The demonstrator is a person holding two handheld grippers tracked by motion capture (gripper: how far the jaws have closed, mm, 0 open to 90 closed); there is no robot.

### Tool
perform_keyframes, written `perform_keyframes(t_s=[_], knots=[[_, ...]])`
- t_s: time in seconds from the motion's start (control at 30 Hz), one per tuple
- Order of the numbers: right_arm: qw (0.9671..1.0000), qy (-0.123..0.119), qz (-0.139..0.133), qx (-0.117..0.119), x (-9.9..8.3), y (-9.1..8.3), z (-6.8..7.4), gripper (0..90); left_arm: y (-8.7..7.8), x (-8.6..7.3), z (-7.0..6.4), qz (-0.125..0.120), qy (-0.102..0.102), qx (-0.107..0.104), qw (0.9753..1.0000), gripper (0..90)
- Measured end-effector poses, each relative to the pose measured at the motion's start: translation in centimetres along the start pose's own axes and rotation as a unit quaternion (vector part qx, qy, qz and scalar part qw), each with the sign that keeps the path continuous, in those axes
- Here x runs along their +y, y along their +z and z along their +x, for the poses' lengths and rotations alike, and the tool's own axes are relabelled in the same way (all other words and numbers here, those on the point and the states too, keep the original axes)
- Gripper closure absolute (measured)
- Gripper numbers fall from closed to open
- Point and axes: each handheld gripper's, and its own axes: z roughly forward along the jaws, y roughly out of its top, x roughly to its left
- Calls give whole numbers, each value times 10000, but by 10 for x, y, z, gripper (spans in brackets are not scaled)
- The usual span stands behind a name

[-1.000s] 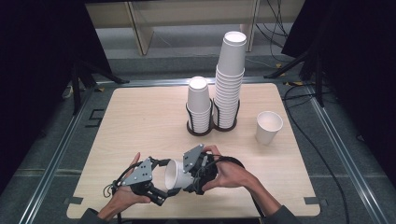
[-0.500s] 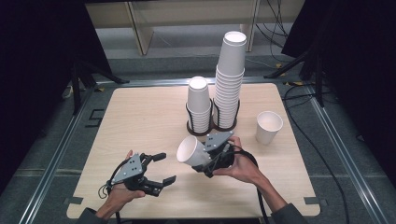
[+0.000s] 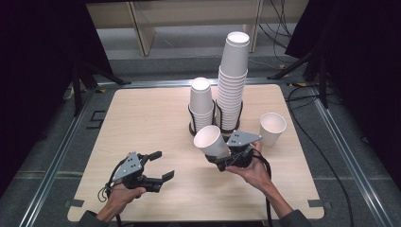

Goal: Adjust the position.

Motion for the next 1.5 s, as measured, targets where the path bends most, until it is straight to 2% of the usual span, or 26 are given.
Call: perform_keyframes(t_s=[0.17,0.2,0.23,0.27,0.4,0.47,0.5,0.6,0.67,0.7,0.73,0.77,0.83,0.93,0.97,1.0,1.13,1.17,1.2,1.23,1.27,1.3,1.33,1.4,1.43,1.5], knots=[[9986,292,-425,-143,-6,-12,-4,192,2,-1,2,-116,-101,9,9999,146],[9982,226,-523,-171,-8,-15,-7,192,2,-1,2,-99,-95,17,9999,146],[9975,395,-566,-163,-11,-18,-7,192,2,-1,2,-94,-93,12,9999,146],[9965,362,-723,-213,-13,-19,-9,192,0,-1,1,9,-86,65,9999,146],[9954,399,-844,-233,-18,-28,-10,191,1,-2,1,8,-111,55,9999,146],[9950,630,-720,-268,-20,-33,-8,191,3,-3,2,-79,-131,17,9999,146],[9953,536,-737,-338,-22,-35,-11,192,3,-3,2,-76,-131,29,9999,146],[9927,645,-906,-472,-28,-41,-15,192,3,-3,3,-101,-168,30,9998,146],[9912,757,-930,-561,-33,-45,-16,191,2,-3,2,21,-171,97,9998,146],[9909,709,-868,-742,-36,-48,-17,191,2,-3,2,26,-166,98,9998,146],[9899,754,-965,-717,-38,-48,-17,191,2,-3,2,19,-169,102,9998,146],[9908,744,-801,-799,-40,-52,-19,191,2,-3,2,25,-172,104,9998,146],[9897,747,-837,-884,-45,-55,-22,191,3,-3,3,-108,-178,39,9998,146],[9881,753,-725,-1132,-54,-64,-29,191,2,-2,3,20,-176,110,9998,146],[9882,852,-681,-1073,-56,-65,-30,192,2,-3,2,9,-177,107,9998,146],[9867,878,-647,-1209,-58,-69,-31,191,2,-3,2,19,-170,106,9998,146],[9850,854,-710,-1324,-65,-76,-40,191,2,-3,2,32,-146,85,9999,146],[9820,942,-752,-1451,-66,-77,-39,191,2,-3,2,38,-146,87,9998,146],[9844,870,-675,-1370,-67,-79,-42,191,2,-3,2,33,-146,86,9999,146],[9841,916,-731,-1332,-69,-79,-42,191,2,-3,2,50,-153,97,9998,146],[9837,737,-729,-1471,-70,-80,-44,191,2,-3,2,36,-159,96,9998,146],[9841,891,-646,-1395,-72,-80,-43,191,3,-3,3,-34,-167,64,9998,146],[9852,740,-560,-1440,-74,-81,-45,191,3,-3,2,-5,-157,83,9998,146],[9855,813,-526,-1392,-78,-80,-47,191,2,-3,2,38,-152,99,9998,146],[9854,662,-503,-1487,-79,-81,-50,191,3,-3,2,-13,-159,76,9998,146],[9847,716,-567,-1483,-83,-79,-53,191,2,-3,2,48,-152,102,9998,146]])
